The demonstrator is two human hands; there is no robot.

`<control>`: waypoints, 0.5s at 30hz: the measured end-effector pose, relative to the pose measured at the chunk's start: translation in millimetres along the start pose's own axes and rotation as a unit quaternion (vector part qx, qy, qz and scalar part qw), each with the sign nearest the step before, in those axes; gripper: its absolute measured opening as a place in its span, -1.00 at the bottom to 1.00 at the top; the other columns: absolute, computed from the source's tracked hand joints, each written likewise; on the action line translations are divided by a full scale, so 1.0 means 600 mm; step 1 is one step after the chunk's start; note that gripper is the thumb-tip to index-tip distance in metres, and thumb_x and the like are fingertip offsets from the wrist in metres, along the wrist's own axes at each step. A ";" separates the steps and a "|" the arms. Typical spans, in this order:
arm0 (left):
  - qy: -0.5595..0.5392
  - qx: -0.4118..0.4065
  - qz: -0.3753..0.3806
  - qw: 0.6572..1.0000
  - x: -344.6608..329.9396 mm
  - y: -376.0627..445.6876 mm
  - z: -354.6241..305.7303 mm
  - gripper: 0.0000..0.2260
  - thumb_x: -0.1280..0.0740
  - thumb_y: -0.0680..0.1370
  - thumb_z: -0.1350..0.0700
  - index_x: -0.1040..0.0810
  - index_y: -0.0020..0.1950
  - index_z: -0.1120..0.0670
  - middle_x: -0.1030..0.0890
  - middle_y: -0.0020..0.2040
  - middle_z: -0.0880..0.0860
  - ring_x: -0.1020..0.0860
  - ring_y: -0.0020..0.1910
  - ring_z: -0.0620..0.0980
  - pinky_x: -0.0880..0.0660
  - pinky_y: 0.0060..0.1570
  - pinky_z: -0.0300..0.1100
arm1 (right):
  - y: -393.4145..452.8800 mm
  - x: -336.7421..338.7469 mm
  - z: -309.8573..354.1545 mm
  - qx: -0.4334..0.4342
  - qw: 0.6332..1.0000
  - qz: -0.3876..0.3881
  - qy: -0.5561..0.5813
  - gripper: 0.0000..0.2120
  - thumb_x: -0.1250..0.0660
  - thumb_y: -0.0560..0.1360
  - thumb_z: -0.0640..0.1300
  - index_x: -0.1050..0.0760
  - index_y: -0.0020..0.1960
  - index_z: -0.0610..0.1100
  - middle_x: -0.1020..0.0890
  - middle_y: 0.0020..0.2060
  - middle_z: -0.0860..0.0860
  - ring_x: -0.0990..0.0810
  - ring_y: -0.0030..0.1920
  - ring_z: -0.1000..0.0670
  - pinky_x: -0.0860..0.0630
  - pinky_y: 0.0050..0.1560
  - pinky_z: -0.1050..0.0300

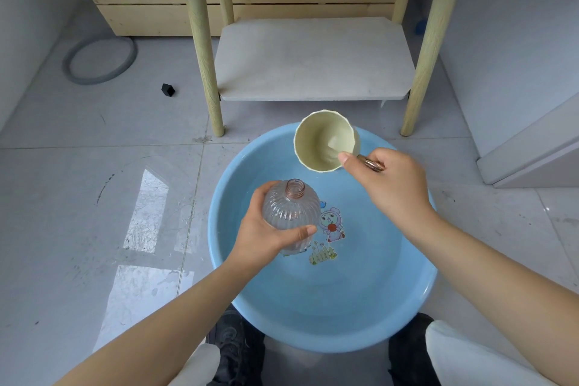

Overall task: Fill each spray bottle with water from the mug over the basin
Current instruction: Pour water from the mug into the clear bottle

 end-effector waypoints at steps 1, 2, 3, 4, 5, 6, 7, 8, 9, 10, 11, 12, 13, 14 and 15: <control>-0.002 -0.001 -0.002 1.000 0.001 0.001 -0.001 -0.30 -0.64 0.20 0.17 -0.39 0.23 -0.10 -0.56 0.11 -0.17 -0.54 0.05 -0.30 -0.45 -0.05 -0.47 | 0.003 -0.005 -0.014 -0.035 0.999 0.019 0.012 -0.42 -0.38 0.39 0.24 -0.09 -0.45 -0.05 -0.16 -0.59 0.05 -0.17 -0.47 0.01 -0.16 -0.29 0.10; -0.002 -0.003 -0.004 1.000 0.003 0.002 -0.002 -0.28 -0.65 0.18 0.15 -0.39 0.22 -0.11 -0.56 0.11 -0.17 -0.54 0.05 -0.30 -0.45 -0.06 -0.47 | 0.005 -0.009 -0.026 -0.058 0.998 0.035 0.016 -0.42 -0.38 0.39 0.23 -0.07 -0.44 -0.05 -0.13 -0.58 0.06 -0.15 -0.46 0.01 -0.12 -0.32 0.10; -0.003 -0.004 -0.006 1.000 0.005 0.003 -0.003 -0.28 -0.65 0.16 0.11 -0.39 0.21 -0.13 -0.56 0.11 -0.17 -0.54 0.05 -0.30 -0.45 -0.06 -0.47 | 0.006 -0.014 -0.035 -0.073 0.996 0.048 0.016 -0.42 -0.37 0.38 0.24 -0.06 -0.44 -0.04 -0.12 -0.57 0.07 -0.14 -0.46 0.00 -0.10 -0.34 0.09; -0.002 -0.003 -0.008 1.000 0.007 0.005 -0.003 -0.29 -0.63 0.15 0.07 -0.39 0.20 -0.15 -0.56 0.11 -0.17 -0.54 0.05 -0.30 -0.45 -0.06 -0.47 | 0.007 -0.018 -0.044 -0.083 0.995 0.058 0.011 -0.42 -0.37 0.38 0.26 -0.07 -0.43 -0.04 -0.12 -0.55 0.07 -0.14 -0.45 0.00 -0.09 -0.34 0.08; -0.001 -0.002 -0.010 1.000 0.009 0.006 -0.003 -0.29 -0.62 0.14 0.05 -0.39 0.21 -0.15 -0.56 0.12 -0.17 -0.54 0.06 -0.30 -0.45 -0.05 -0.47 | 0.008 -0.020 -0.051 -0.090 0.994 0.066 0.005 -0.42 -0.36 0.38 0.27 -0.07 -0.43 -0.05 -0.12 -0.53 0.06 -0.15 -0.45 -0.01 -0.09 -0.34 0.08; -0.001 -0.002 -0.013 1.000 0.011 0.007 -0.003 -0.28 -0.62 0.14 0.03 -0.39 0.21 -0.16 -0.56 0.13 -0.17 -0.54 0.07 -0.29 -0.46 -0.05 -0.46 | 0.009 -0.021 -0.057 -0.095 0.993 0.071 -0.003 -0.41 -0.36 0.37 0.28 -0.08 -0.43 -0.05 -0.14 -0.52 0.05 -0.16 -0.45 -0.02 -0.10 -0.34 0.08; -0.002 -0.002 -0.015 1.000 0.013 0.008 -0.003 -0.28 -0.63 0.14 0.03 -0.39 0.21 -0.17 -0.56 0.13 -0.16 -0.54 0.08 -0.28 -0.47 -0.04 -0.45 | 0.011 -0.022 -0.061 -0.099 0.992 0.076 -0.018 -0.42 -0.35 0.37 0.29 -0.08 -0.44 -0.05 -0.16 -0.53 0.04 -0.19 -0.45 -0.03 -0.12 -0.33 0.08; -0.002 -0.003 -0.016 1.000 0.015 0.009 -0.005 -0.28 -0.64 0.14 0.03 -0.38 0.20 -0.19 -0.56 0.13 -0.17 -0.54 0.08 -0.28 -0.47 -0.04 -0.44 | 0.013 -0.023 -0.062 -0.096 0.991 0.082 -0.044 -0.42 -0.33 0.38 0.30 -0.10 -0.44 -0.06 -0.18 -0.53 0.03 -0.22 -0.45 -0.04 -0.13 -0.31 0.07; -0.002 -0.003 -0.017 1.000 0.016 0.009 -0.006 -0.28 -0.66 0.14 0.04 -0.38 0.19 -0.20 -0.55 0.13 -0.18 -0.54 0.07 -0.29 -0.47 -0.05 -0.45 | 0.013 -0.023 -0.062 -0.083 0.989 0.086 -0.089 -0.43 -0.31 0.39 0.30 -0.11 -0.44 -0.07 -0.21 -0.54 0.03 -0.26 -0.44 -0.06 -0.14 -0.28 0.07; -0.001 -0.005 -0.017 1.000 0.017 0.009 -0.008 -0.29 -0.66 0.15 0.06 -0.38 0.18 -0.20 -0.55 0.12 -0.18 -0.53 0.06 -0.31 -0.46 -0.06 -0.46 | 0.015 -0.023 -0.057 -0.050 0.984 0.078 -0.150 -0.44 -0.31 0.40 0.30 -0.13 -0.44 -0.07 -0.25 -0.55 0.03 -0.30 -0.43 -0.08 -0.12 -0.24 0.07; -0.001 -0.006 -0.018 1.000 0.018 0.009 -0.010 -0.30 -0.65 0.16 0.08 -0.38 0.18 -0.20 -0.55 0.12 -0.19 -0.53 0.05 -0.33 -0.46 -0.07 -0.47 | 0.016 -0.022 -0.050 -0.002 0.975 0.061 -0.215 -0.45 -0.33 0.40 0.28 -0.17 -0.46 -0.07 -0.29 -0.57 0.04 -0.33 -0.41 -0.08 -0.10 -0.20 0.08; -0.002 -0.006 -0.019 1.000 0.019 0.010 -0.010 -0.30 -0.65 0.16 0.08 -0.39 0.18 -0.19 -0.55 0.11 -0.19 -0.53 0.05 -0.33 -0.45 -0.07 -0.47 | 0.014 -0.023 -0.040 0.065 0.960 0.030 -0.271 -0.48 -0.39 0.37 0.23 -0.22 -0.47 -0.07 -0.33 -0.59 0.05 -0.34 -0.40 -0.08 -0.08 -0.17 0.09; -0.004 -0.006 -0.020 1.000 0.021 0.010 -0.010 -0.29 -0.64 0.15 0.06 -0.39 0.19 -0.19 -0.56 0.11 -0.19 -0.53 0.05 -0.33 -0.45 -0.07 -0.48 | 0.008 -0.026 -0.031 0.132 0.942 0.003 -0.310 -0.51 -0.48 0.31 0.17 -0.28 -0.48 -0.07 -0.36 -0.60 0.05 -0.36 -0.40 -0.08 -0.10 -0.13 0.08; -0.003 -0.005 -0.022 1.000 0.022 0.010 -0.010 -0.29 -0.63 0.14 0.04 -0.39 0.20 -0.18 -0.56 0.11 -0.19 -0.53 0.05 -0.32 -0.45 -0.07 -0.48 | 0.003 -0.033 -0.027 0.179 0.922 -0.012 -0.342 -0.55 -0.55 0.24 0.11 -0.35 -0.48 -0.10 -0.39 -0.61 0.04 -0.40 -0.40 -0.09 -0.13 -0.09 0.06; -0.002 -0.004 -0.023 1.000 0.024 0.010 -0.010 -0.28 -0.63 0.14 0.02 -0.39 0.21 -0.18 -0.55 0.12 -0.19 -0.53 0.06 -0.33 -0.44 -0.07 -0.49 | 0.001 -0.038 -0.026 0.213 0.905 -0.026 -0.366 -0.59 -0.59 0.19 0.06 -0.41 -0.47 -0.14 -0.42 -0.60 0.02 -0.44 -0.37 -0.09 -0.17 -0.04 0.04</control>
Point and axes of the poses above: each hand's wrist, its own y-axis towards the middle knuckle, its own x-axis out of the back of the hand, z = x × y, the point moved 9 cm from there along y, towards the middle knuckle
